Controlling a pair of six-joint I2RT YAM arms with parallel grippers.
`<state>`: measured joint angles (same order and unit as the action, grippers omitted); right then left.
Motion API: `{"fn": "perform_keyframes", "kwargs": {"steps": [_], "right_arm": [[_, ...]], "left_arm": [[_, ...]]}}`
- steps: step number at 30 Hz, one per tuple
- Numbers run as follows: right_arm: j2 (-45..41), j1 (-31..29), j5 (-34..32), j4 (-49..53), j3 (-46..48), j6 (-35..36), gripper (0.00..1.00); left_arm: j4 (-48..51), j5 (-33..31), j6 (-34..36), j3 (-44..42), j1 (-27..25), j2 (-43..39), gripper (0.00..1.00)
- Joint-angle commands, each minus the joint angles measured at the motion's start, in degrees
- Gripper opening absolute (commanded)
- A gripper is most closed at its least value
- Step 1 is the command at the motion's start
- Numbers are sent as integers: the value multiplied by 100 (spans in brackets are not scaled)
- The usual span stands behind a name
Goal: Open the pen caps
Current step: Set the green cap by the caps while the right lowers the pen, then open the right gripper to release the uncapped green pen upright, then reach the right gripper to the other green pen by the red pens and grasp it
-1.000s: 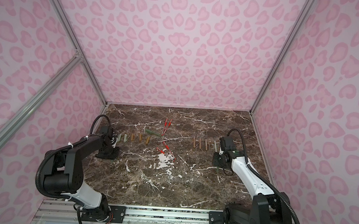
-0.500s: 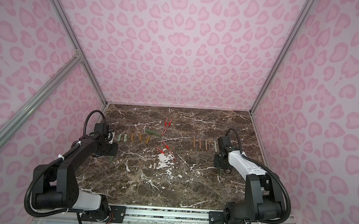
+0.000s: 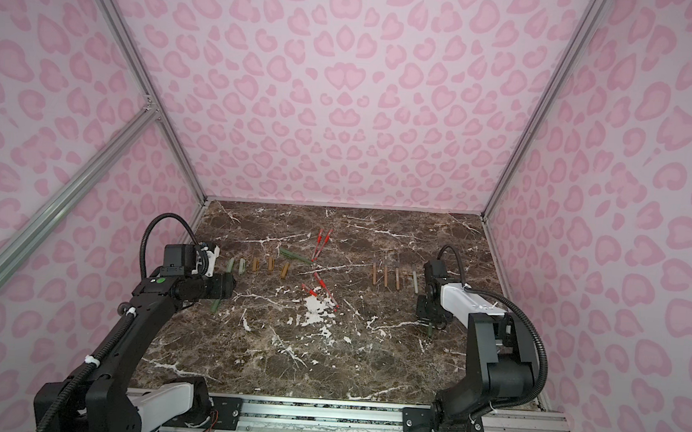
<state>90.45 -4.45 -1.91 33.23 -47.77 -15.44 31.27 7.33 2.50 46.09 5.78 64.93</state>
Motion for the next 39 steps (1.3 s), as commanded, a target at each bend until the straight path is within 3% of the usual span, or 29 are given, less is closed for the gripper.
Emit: {"fn": "perform_keyframes", "kwargs": {"steps": [1,7,17,22,28,32,39], "right_arm": [[119,1,-31,52,59,50,12],[65,-5,2,34,140,15,21],[-77,-47,-84,140,58,-7,27],[-664,-105,-274,479,-71,-121,35],[-1050,-787,-46,704,-768,-165,44],[-584,-1411,342,376,-1534,-123,47],[1216,-2489,568,574,-3767,143,49]], "left_arm": [[-138,133,-66,36,4,-71,85],[-58,171,-135,146,5,-54,86],[-36,136,-145,168,12,-121,87],[-2,143,-183,211,11,-163,89],[-18,242,-166,188,29,-206,94],[-77,515,-171,95,37,-274,96],[-47,675,-176,50,38,-426,98]]}}
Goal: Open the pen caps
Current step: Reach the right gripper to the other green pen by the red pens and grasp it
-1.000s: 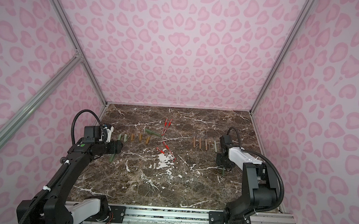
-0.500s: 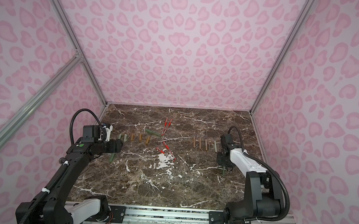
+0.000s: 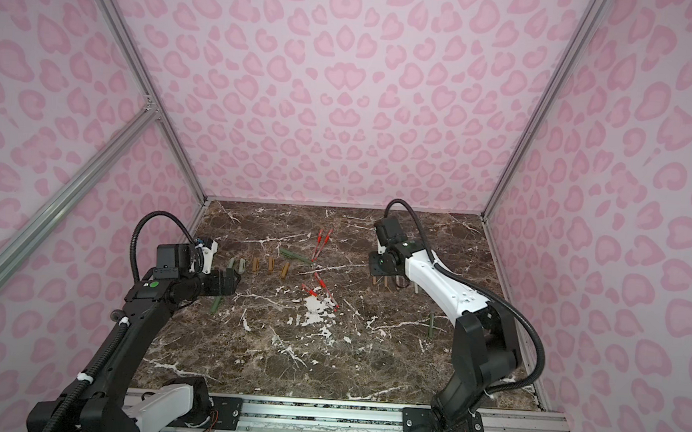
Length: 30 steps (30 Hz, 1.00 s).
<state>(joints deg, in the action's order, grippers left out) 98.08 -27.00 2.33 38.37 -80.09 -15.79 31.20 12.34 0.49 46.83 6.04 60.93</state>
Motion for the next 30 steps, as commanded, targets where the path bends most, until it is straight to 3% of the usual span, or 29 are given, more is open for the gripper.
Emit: {"fn": "perform_keyframes", "kwargs": {"steps": [1,11,19,30], "right_arm": [[741,-351,203,118,-944,237,49],[3240,-1019,935,719,-4116,701,48],[5309,-1193,1239,1603,-6948,902,47],[5938,-1229,1489,1058,-7215,858,46]], "left_arm": [[-1,158,30,1,12,-20,98],[40,249,14,29,11,-123,98],[34,293,13,24,11,-161,98],[81,239,26,78,12,-41,98]]}}
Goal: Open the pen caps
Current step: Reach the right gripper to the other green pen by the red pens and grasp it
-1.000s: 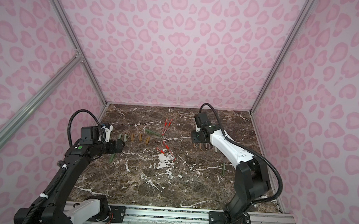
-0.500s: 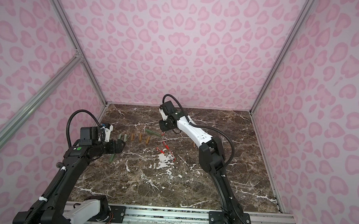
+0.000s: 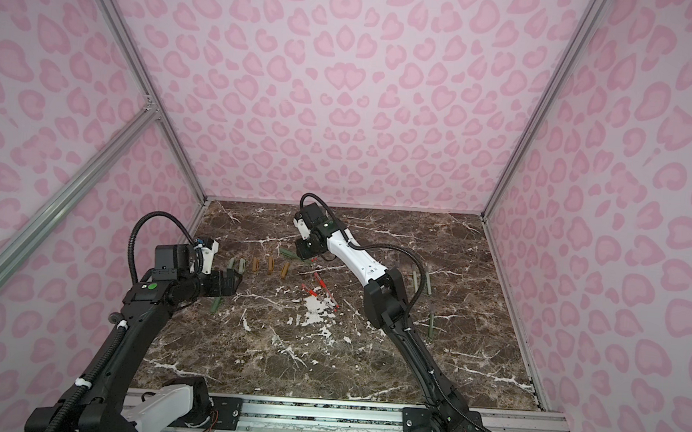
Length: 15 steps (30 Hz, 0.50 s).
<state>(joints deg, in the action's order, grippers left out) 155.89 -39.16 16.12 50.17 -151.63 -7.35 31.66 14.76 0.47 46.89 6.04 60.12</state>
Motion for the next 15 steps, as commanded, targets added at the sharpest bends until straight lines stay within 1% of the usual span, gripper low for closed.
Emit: {"fn": "perform_keyframes", "kwargs": {"steps": [1,5,10,15], "right_arm": [[189,-13,116,-152,-75,10,46],[302,-13,94,-311,-114,-1,46],[439,-26,145,-332,-191,-12,45],[470,-122,113,-131,-168,129,38]], "left_arm": [[38,-17,23,96,11,40,98],[-3,67,32,35,11,37,98],[30,20,10,98,11,28,98],[91,-49,21,161,11,97,98]]}}
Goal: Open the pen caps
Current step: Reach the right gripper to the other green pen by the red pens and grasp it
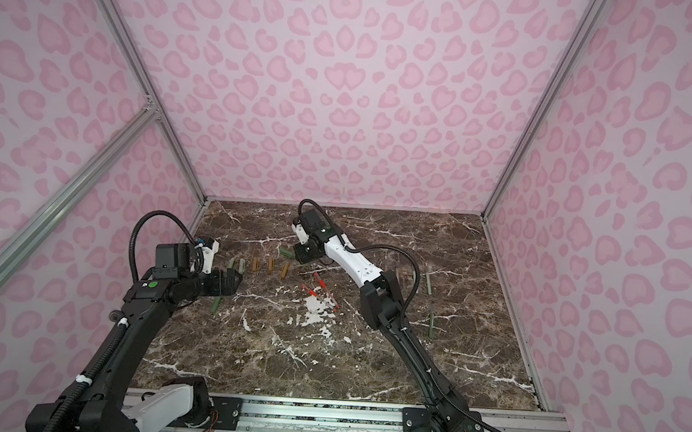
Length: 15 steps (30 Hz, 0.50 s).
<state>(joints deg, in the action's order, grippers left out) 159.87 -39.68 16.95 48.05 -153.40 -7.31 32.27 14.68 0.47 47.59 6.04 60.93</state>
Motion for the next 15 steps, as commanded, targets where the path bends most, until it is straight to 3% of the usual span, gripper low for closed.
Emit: {"fn": "perform_keyframes", "kwargs": {"steps": [1,15], "right_arm": [[91,-90,12,98,8,177,37],[52,-249,-493,433,326,375,13]], "left_arm": [[-6,-26,10,70,12,-2,98],[39,-12,-1,93,11,-75,98]]}}
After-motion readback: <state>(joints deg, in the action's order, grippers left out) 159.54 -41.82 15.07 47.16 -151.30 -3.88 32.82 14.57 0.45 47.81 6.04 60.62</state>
